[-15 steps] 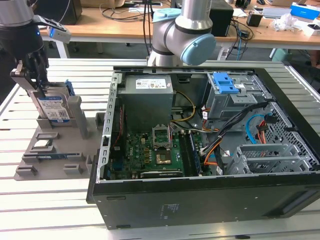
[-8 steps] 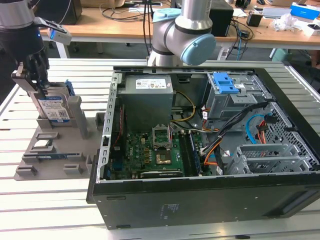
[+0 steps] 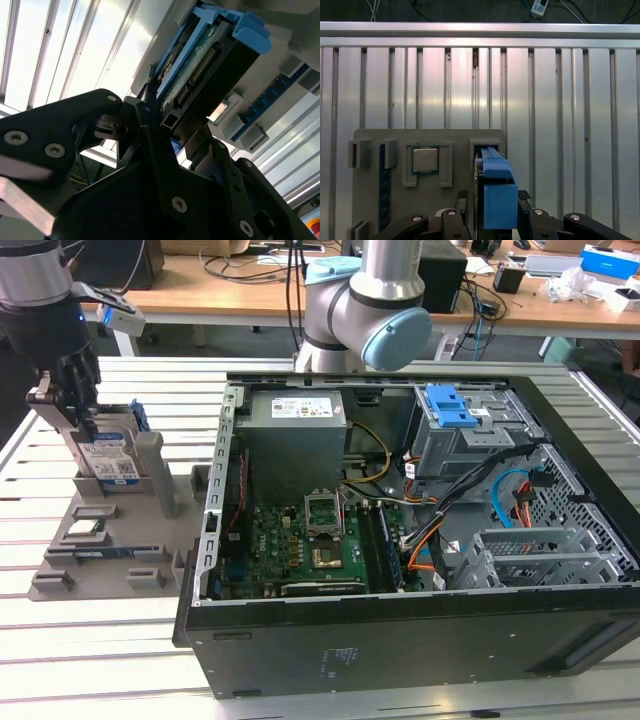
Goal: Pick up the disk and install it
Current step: 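Pick up the disk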
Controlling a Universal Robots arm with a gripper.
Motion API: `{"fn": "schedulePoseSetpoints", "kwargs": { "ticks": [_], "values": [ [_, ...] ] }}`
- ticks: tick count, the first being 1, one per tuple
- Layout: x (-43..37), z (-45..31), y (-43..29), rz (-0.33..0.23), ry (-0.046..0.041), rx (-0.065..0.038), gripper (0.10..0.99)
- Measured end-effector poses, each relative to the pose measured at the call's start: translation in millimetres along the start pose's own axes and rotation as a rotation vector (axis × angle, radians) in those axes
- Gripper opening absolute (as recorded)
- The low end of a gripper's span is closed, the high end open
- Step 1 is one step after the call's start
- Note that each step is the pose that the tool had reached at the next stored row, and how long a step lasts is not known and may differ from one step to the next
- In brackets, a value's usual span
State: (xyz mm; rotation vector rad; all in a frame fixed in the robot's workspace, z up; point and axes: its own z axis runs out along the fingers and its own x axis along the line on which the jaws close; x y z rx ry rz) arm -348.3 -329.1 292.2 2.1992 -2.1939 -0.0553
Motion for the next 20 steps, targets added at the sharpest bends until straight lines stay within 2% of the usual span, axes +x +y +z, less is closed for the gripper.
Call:
{"fn": "schedulePoseSetpoints", "kwargs": {
  "ticks": [3, 11, 12, 14, 20],
  "values": [
    [0.0, 3.3, -0.2, 0.000, 0.0001, 0.000, 0.482],
    [0.0, 4.3, -0.2, 0.000, 0.0000, 0.000, 0.482],
    [0.0, 4.4, -0.2, 0.000, 0.0001, 0.000, 0.463],
    [0.0, 4.5, -0.2, 0.000, 0.0001, 0.000, 0.365],
    [0.0, 5.0, -0.2, 0.000, 0.0001, 0.000, 0.365]
  ]
}}
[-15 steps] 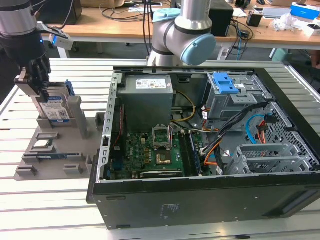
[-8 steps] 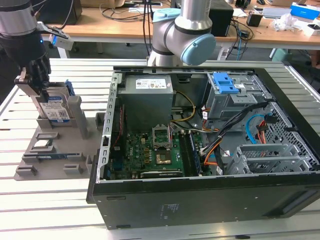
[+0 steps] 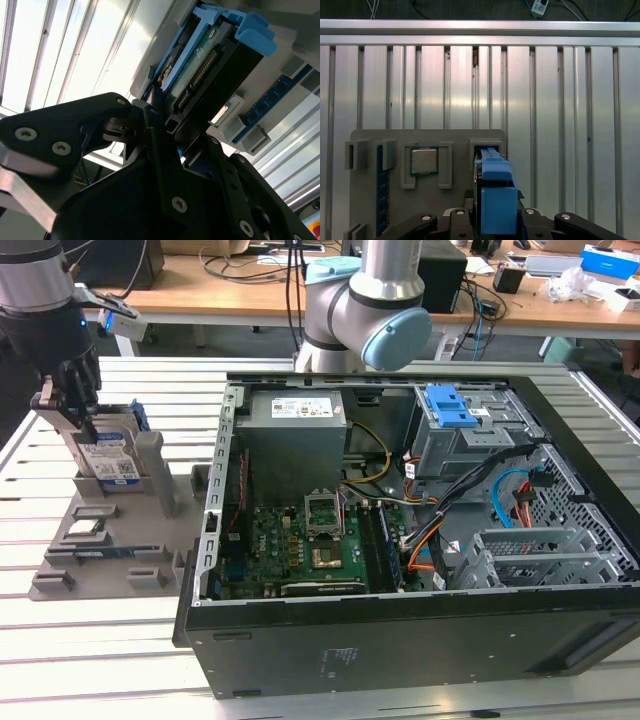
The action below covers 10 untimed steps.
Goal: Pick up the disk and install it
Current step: 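Pick up the disk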
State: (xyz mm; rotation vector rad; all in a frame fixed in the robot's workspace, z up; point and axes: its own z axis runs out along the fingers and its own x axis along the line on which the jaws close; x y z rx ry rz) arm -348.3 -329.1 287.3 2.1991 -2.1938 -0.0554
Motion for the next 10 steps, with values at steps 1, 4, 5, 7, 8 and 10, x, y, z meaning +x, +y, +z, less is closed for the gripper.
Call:
{"fn": "schedulePoseSetpoints", "kwargs": {
  "ticks": [1, 4, 5, 7, 8, 10],
  "values": [
    [0.0, 0.1, 0.0, 0.000, 0.0000, 0.000, 0.365],
    [0.0, 0.4, 0.0, 0.000, 0.0000, 0.000, 0.365],
    [0.0, 0.4, 0.0, 0.000, 0.0000, 0.000, 0.365],
    [0.0, 0.6, 0.0, 0.000, 0.0000, 0.000, 0.365],
    [0.0, 0.6, 0.0, 0.000, 0.0000, 0.000, 0.365],
    [0.0, -0.1, 0.0, 0.000, -0.0003, 0.001, 0.365]
  ]
}}
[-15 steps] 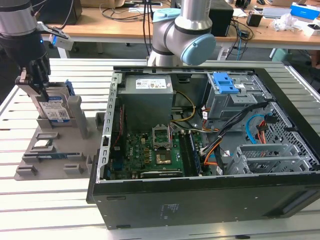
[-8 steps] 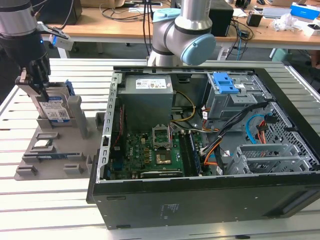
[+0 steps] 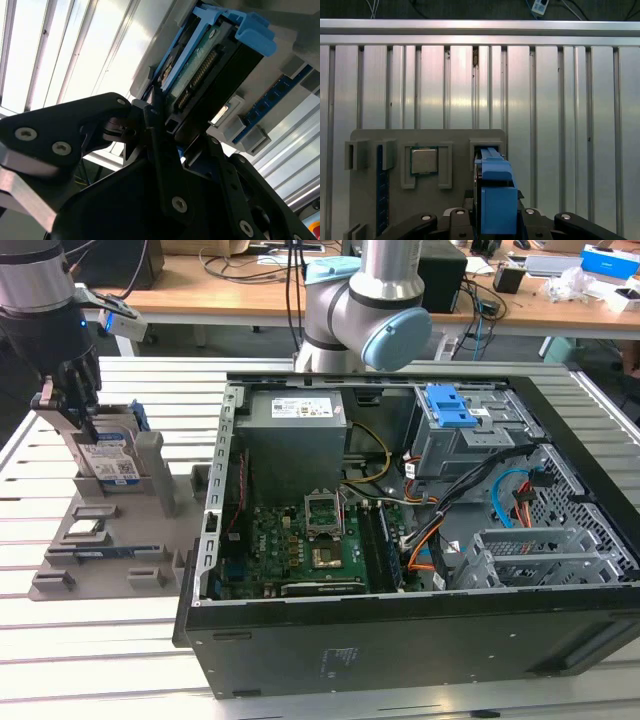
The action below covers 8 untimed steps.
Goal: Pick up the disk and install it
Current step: 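Pick up the disk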
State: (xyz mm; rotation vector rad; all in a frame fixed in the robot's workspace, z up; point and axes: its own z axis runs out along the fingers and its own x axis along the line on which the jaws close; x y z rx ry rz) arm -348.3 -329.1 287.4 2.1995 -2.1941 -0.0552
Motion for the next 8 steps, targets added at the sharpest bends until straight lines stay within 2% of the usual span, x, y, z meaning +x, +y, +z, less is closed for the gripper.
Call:
{"fn": "schedulePoseSetpoints", "kwargs": {
  "ticks": [8],
  "values": [
    [-0.5, -15.5, 0.8, 0.000, 0.0002, 0.000, 0.365]
  ]
}}
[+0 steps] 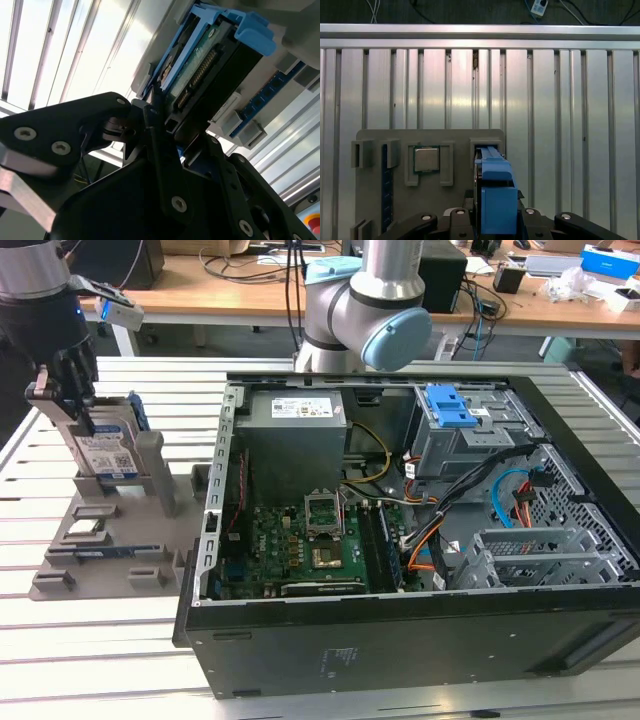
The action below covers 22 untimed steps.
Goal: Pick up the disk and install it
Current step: 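Pick up the disk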
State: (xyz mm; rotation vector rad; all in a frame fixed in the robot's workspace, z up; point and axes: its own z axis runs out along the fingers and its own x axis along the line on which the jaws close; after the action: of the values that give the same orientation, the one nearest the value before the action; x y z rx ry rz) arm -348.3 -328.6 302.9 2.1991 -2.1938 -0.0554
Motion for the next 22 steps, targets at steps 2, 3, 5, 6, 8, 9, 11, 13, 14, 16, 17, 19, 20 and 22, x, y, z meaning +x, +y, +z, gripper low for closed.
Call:
{"fn": "schedulePoseSetpoints", "kwargs": {
  "ticks": [2, 3, 5, 6, 8, 9, 11, 13, 14, 16, 17, 19, 20, 22],
  "values": [
    [-0.2, -3.2, 0.1, 0.000, 0.0000, 0.000, 0.365],
    [-0.3, -4.9, 0.2, 0.000, 0.0000, 0.000, 0.365],
    [-0.5, -7.6, 0.3, 0.000, 0.0000, 0.000, 0.365],
    [-0.6, -9.5, 0.4, 0.000, -0.0001, 0.000, 0.365],
    [-0.8, -13.0, 0.5, 0.000, 0.0000, 0.000, 0.365],
    [-0.9, -14.4, 0.6, 0.000, -0.0001, 0.000, 0.365],
    [-1.1, -19.4, 0.8, 0.000, 0.0000, 0.000, 0.365],
    [-1.2, -24.3, 0.9, 0.000, 0.0000, 0.000, 0.365],
    [-1.3, -25.5, 1.0, 0.000, 0.0000, 0.000, 0.365],
    [-1.4, -28.3, 1.0, 0.000, -0.0001, 0.000, 0.365],
    [-1.4, -30.6, 1.1, 0.000, 0.0000, 0.000, 0.365],
    [-1.5, -33.7, 1.2, 0.000, 0.0000, 0.000, 0.365],
    [-1.6, -36.2, 1.3, 0.000, 0.0000, 0.000, 0.365],
    [-1.7, -39.6, 1.3, 0.000, 0.0000, 0.000, 0.365]
  ]
}}
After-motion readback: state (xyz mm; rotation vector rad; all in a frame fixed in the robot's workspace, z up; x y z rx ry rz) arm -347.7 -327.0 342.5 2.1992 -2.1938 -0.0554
